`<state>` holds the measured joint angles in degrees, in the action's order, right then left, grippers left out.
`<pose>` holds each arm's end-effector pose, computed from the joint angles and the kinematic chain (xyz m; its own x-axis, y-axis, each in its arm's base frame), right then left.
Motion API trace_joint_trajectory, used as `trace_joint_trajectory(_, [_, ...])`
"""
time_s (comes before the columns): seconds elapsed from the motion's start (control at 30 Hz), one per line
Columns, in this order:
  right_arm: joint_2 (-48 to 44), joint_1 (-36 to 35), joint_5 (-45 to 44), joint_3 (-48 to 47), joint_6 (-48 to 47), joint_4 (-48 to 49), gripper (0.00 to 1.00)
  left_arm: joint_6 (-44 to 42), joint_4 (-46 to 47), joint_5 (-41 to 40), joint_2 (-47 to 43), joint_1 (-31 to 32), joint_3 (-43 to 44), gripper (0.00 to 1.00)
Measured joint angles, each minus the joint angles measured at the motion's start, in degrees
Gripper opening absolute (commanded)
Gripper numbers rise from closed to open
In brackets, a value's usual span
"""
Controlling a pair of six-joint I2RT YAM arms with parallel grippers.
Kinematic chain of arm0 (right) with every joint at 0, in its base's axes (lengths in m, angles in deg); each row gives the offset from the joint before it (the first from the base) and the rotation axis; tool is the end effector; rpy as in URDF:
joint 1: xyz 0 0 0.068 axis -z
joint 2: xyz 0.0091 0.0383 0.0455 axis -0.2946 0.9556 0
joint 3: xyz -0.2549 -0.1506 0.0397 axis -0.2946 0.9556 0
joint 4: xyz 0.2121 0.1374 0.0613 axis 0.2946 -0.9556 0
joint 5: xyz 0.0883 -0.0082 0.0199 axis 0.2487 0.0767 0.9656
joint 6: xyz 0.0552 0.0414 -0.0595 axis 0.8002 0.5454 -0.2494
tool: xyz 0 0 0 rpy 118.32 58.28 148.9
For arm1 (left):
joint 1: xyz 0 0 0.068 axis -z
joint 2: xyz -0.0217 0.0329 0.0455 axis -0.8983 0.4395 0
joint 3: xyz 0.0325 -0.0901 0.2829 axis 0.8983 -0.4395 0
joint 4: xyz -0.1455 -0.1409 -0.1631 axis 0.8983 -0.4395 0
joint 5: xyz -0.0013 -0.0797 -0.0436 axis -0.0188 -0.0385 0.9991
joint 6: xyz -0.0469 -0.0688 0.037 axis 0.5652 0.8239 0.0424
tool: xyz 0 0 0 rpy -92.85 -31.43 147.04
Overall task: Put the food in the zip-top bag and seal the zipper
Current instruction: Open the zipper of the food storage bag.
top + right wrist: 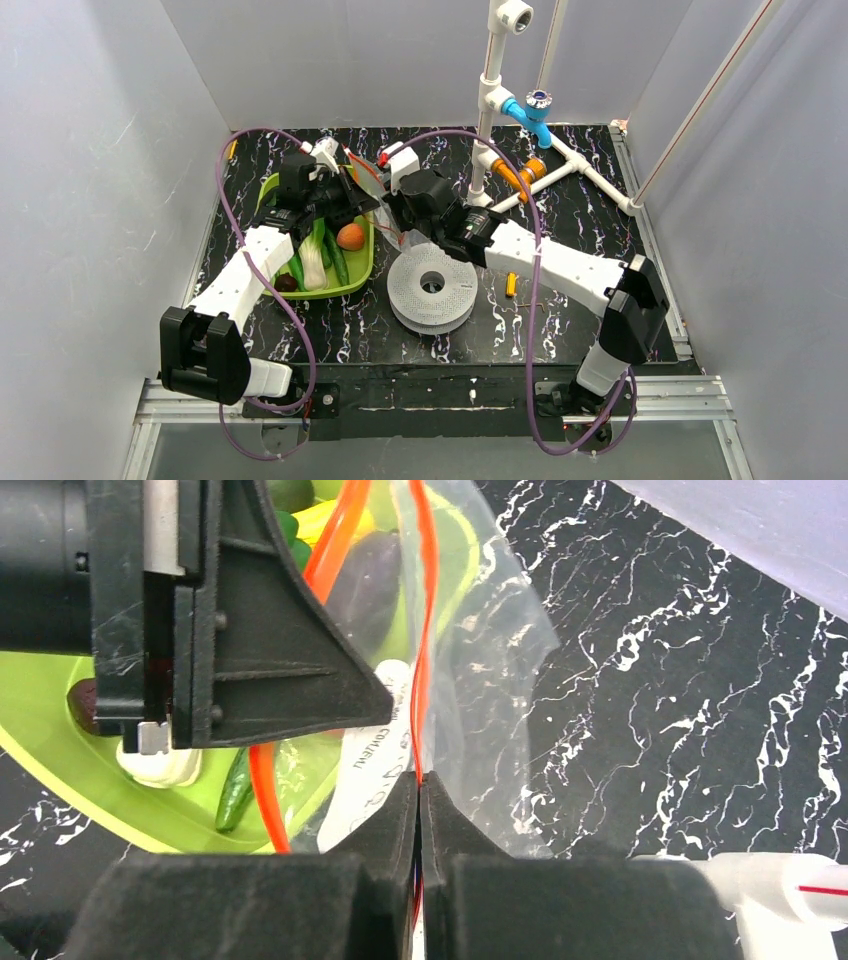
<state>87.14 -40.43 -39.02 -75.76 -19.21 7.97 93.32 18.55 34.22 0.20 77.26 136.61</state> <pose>0.2608 0.3525 0.3678 -0.2200 -0.1977 -0.9553 -0.5691 0.8213 -0.0389 0.3235 -0.1131 0.3268 -0.6469 -0.3696 -0.6670 0.2830 0.6958 -0.6601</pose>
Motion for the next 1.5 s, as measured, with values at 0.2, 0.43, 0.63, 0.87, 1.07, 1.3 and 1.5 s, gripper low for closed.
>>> trace_joint_trajectory(0.2, [3.7, -0.4, -2.0, -5.2, 0.6, -3.1, 0.36, 0.3, 3.2, 2.9, 0.0, 0.0, 0.0, 0.0])
trace_joint_trajectory(0.43, [10.7, -0.3, -9.4, -12.7, -0.9, -5.5, 0.21, 1.2, 5.9, 4.6, -0.3, -0.4, -0.2, 0.0])
trace_joint_trajectory(0.63, [12.2, -0.3, -13.4, -13.4, -3.0, -6.2, 0.11, 1.4, 6.4, 5.3, -0.3, -0.3, -0.2, 0.0])
trace_joint_trajectory(0.87, [12.3, -0.2, -14.1, -13.7, -4.0, -6.1, 0.17, 1.4, 6.5, 5.8, -0.1, -0.3, -0.2, 0.0])
trace_joint_trajectory(1.07, [12.4, 0.4, -11.1, -13.7, -5.1, -5.6, 0.01, 1.4, 6.6, 6.2, 1.2, -0.3, -0.2, 0.0])
trace_joint_trajectory(1.3, [12.4, 1.6, -6.5, -12.2, -5.1, -3.9, 0.01, -0.5, 5.7, 5.2, 1.5, 0.7, -0.2, 0.0])
trace_joint_trajectory(1.5, [12.4, 2.1, -6.9, -11.9, -2.7, -5.5, 0.01, -4.5, 1.7, 2.6, 2.1, 4.2, 0.3, 0.0])
